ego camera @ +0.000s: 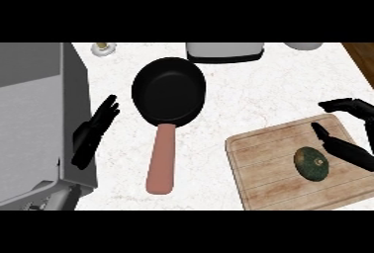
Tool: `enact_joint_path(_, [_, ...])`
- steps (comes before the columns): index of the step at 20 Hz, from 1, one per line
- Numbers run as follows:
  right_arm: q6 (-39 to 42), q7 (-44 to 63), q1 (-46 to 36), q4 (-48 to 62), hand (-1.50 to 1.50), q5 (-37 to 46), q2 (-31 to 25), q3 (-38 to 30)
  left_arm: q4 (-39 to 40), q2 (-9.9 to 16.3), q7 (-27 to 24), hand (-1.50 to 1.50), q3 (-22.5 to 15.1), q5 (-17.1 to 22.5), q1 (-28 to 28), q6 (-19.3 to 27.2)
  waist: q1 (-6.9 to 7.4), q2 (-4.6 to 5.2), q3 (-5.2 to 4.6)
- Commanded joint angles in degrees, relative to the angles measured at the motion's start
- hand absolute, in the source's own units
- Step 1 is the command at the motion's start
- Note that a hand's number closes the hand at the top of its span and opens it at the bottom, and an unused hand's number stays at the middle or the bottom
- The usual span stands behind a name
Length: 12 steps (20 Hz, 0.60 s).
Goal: Pick the squash from the cutting board and place it in the pot
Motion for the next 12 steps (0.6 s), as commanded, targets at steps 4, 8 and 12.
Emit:
enact_joint_path(4, [-7.06, -21.89, 10.73, -8.14, -1.5, -2.15, 10.48, -4.97, 4.06, -2.1, 5.74, 0.0, -1.33, -0.64, 3.55, 0.47, -0.84, 0.49, -0.36])
enact_joint_path(8, [-2.33, -16.46, 18.63, -18.0, -1.5, -2.09, 3.31, -5.95, 2.95, -2.3, 6.22, 0.0, -0.87, -0.85, 5.03, -0.76, 0.01, 0.39, -0.68])
enact_joint_path(12, [1.38, -5.77, 22.99, -18.58, -1.5, -2.88, -4.25, -8.21, 4.32, -1.26, 5.36, 0.0, 1.04, -0.52, 5.48, -2.66, 0.4, 0.76, -0.83])
